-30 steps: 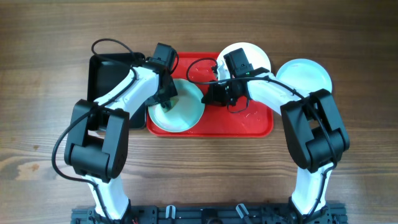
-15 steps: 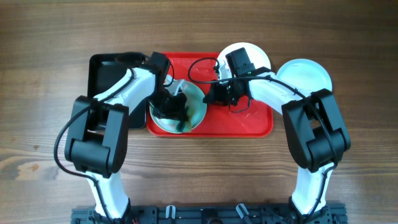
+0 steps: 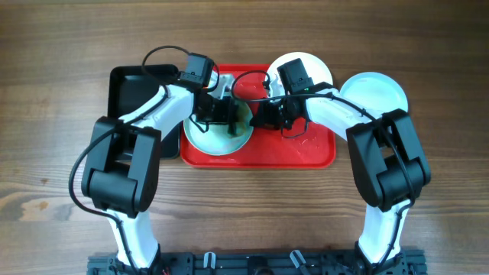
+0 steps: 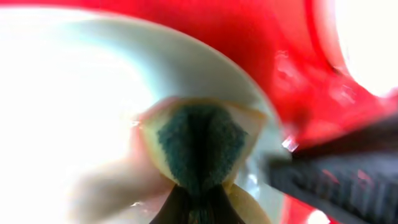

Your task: Clean dirty plates on tray and stack at the side

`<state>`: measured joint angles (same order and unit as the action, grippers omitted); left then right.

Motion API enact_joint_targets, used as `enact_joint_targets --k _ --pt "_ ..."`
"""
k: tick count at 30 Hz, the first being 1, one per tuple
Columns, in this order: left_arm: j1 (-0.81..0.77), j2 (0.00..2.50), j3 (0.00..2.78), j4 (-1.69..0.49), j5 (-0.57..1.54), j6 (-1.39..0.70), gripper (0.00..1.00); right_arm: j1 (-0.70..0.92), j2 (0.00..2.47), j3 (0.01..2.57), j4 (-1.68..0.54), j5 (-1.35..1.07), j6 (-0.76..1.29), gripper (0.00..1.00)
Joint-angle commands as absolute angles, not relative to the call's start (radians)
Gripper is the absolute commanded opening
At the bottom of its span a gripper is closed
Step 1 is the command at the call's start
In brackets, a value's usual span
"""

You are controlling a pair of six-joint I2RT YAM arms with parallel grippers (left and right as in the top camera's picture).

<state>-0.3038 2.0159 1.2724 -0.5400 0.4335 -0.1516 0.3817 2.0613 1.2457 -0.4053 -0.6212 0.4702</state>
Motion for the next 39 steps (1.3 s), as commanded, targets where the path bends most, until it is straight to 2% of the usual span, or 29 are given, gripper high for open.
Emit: enact_joint_targets --k 1,6,12,18,21,27,33,39 --pt "-0.3 2.025 1.27 -0.545 -0.041 -0.433 0.04 0.378 2.091 1.235 -0.411 -0.592 0.468 0.04" --pt "-0.3 2.025 1.27 -0.655 -0.233 -0.617 0.04 0.378 2.091 1.235 -0.411 -0.592 0.468 0.04" --pt "-0.309 2.025 1.27 -0.81 -0.227 -0.752 0.04 0.378 2.091 1.235 -0.411 -0.592 0.468 0.04" --pt "-0.315 2.017 1.27 -0.842 0.29 -0.449 0.04 0.379 2.091 1.235 -0.412 -0.591 0.468 0.04" --pt "-0.316 1.984 1.27 -0.839 0.45 -0.369 0.04 0.379 2.091 1.235 -0.413 -0.592 0.466 0.04" --pt "-0.274 1.837 1.303 -0.842 0.458 -0.362 0.04 0.378 2.091 1.235 -0.411 -0.591 0.464 0.04" --pt "-0.145 1.705 1.341 -0.844 0.422 -0.371 0.04 0.379 2.091 1.235 -0.407 -0.574 0.472 0.04" --pt "-0.033 1.681 1.341 -0.897 0.417 -0.344 0.04 0.385 2.091 1.236 -0.399 -0.574 0.471 0.04"
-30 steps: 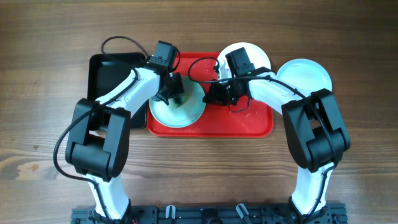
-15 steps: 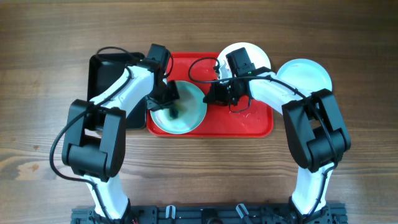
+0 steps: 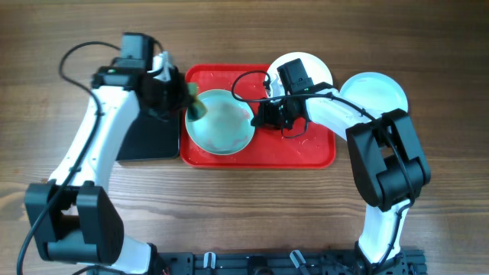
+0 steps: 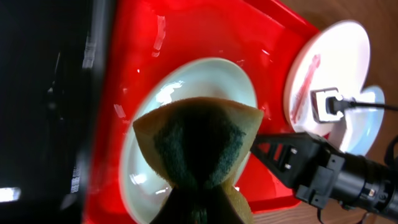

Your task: Clean dirty plates on tray and stack at the side

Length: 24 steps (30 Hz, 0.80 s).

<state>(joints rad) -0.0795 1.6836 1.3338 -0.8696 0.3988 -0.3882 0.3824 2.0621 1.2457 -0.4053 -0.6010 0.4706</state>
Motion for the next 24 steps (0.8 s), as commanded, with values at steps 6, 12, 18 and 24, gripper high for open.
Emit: enact_joint_targets --k 6,12,18,24 --pt "0.0 1.681 1.341 -0.91 0.381 -0.344 0.04 0.385 2.048 1.243 -0.434 -0.533 0.469 0.04" --pt "0.0 1.681 1.341 -0.91 0.308 -0.344 0.04 0.399 1.875 1.243 -0.545 -0.309 0.419 0.04" --pt "0.0 1.681 1.341 -0.907 0.286 -0.344 0.04 0.446 1.679 1.243 -0.611 -0.021 0.407 0.04" --pt "0.0 1.681 1.341 -0.907 0.286 -0.344 0.04 0.55 1.584 1.243 -0.645 0.333 0.379 0.04"
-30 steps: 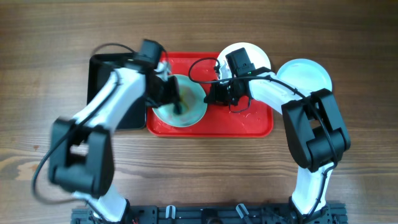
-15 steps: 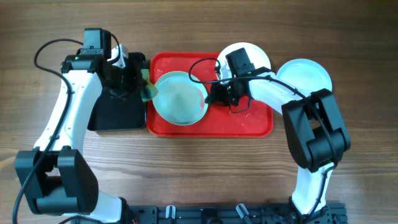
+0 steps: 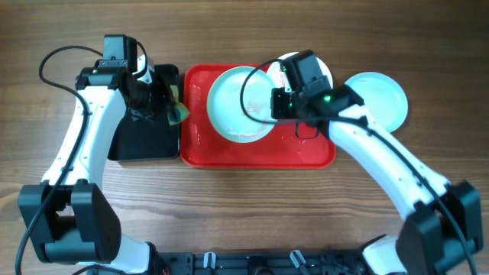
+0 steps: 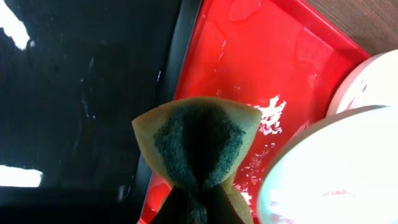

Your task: Clean dirty plates on tray and stack at the side

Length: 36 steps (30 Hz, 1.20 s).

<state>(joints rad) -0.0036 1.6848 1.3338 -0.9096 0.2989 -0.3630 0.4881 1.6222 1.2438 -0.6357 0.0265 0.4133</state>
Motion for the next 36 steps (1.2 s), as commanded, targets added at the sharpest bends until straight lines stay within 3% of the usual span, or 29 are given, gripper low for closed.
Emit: enact_joint_targets --k 1,7,17,26,36 --pt "0.0 1.681 1.341 -0.907 0.286 -0.344 0.04 0.574 1.577 1.243 -0.645 0.394 0.366 0.04" --pt "0.0 1.682 1.341 -0.907 0.286 -0.347 0.04 0.763 1.567 1.243 -0.645 0.849 0.36 0.04" --pt "0.0 1.682 1.341 -0.907 0.286 -0.348 0.04 0.989 1.567 1.243 -0.622 1.271 0.239 0.04" --pt "0.0 1.682 1.341 -0.907 0.286 -0.348 0.04 1.038 1.567 1.243 -0.465 1.294 -0.059 0.04" --pt "0.0 1.682 1.341 -0.907 0.286 -0.348 0.04 1.038 1.567 1.242 -0.418 1.238 -0.206 0.04"
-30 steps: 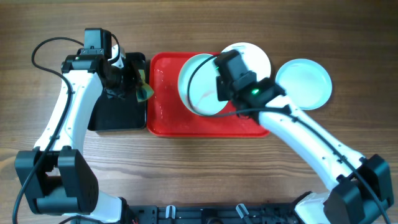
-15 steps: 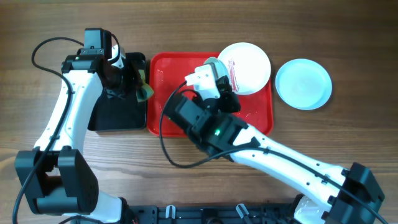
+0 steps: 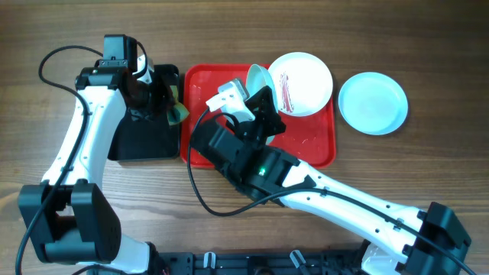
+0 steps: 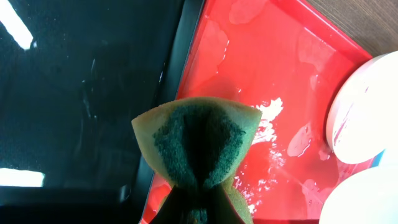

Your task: Clean dirty plates on tray and stack at the side

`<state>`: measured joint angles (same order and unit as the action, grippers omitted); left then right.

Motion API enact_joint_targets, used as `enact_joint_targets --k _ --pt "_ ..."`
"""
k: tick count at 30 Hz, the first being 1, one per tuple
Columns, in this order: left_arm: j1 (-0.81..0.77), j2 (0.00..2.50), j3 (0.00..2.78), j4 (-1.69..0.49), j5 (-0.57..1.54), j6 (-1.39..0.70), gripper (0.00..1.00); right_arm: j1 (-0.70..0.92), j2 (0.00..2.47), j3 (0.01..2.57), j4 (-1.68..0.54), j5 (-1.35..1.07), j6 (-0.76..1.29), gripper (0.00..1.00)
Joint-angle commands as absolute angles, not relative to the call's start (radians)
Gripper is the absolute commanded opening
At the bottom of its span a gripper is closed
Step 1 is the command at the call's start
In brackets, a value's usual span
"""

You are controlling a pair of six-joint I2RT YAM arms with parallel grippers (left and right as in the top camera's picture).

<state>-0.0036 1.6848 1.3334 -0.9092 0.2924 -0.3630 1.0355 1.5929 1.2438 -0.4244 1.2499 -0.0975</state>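
Observation:
My left gripper (image 4: 198, 194) is shut on a yellow-and-green sponge (image 4: 198, 146), held over the seam between the black tray (image 4: 81, 93) and the red tray (image 4: 249, 56). In the overhead view the sponge (image 3: 177, 113) hangs at the red tray's left edge. My right arm is raised high and fills the middle of the overhead view. Its gripper (image 3: 261, 98) is shut on a pale green plate (image 3: 258, 76), tilted on edge above the red tray (image 3: 317, 149). A white plate with red streaks (image 3: 300, 82) lies at the tray's back right corner.
A clean light-blue plate (image 3: 372, 103) sits on the wooden table to the right of the red tray. The red tray's floor is wet and shiny. The black tray (image 3: 141, 137) lies against its left side. The raised right arm hides part of the tray.
My right arm has risen toward the overhead camera with the pale green plate, which was flat above the tray and is now tilted on edge. The left arm and sponge have not moved.
At first the sponge was pressed into the pale green plate on the red tray, with my right gripper at its rim. Then the sponge was off the plate at its left. Later the right gripper held the plate above the tray, and now holds it higher, tilted.

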Motion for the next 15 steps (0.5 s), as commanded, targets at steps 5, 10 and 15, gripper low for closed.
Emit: enact_joint_targets --k 5,10,15 --pt "0.0 1.682 1.341 -0.907 0.286 -0.348 0.04 1.038 1.567 1.242 -0.408 1.226 -0.265 0.04" --pt "0.0 1.682 1.341 -0.907 0.286 -0.348 0.04 1.038 1.567 1.242 -0.4 1.177 -0.249 0.04" --pt "0.0 1.682 1.341 -0.907 0.286 -0.348 0.04 1.032 1.567 1.242 -0.414 1.082 -0.13 0.04"
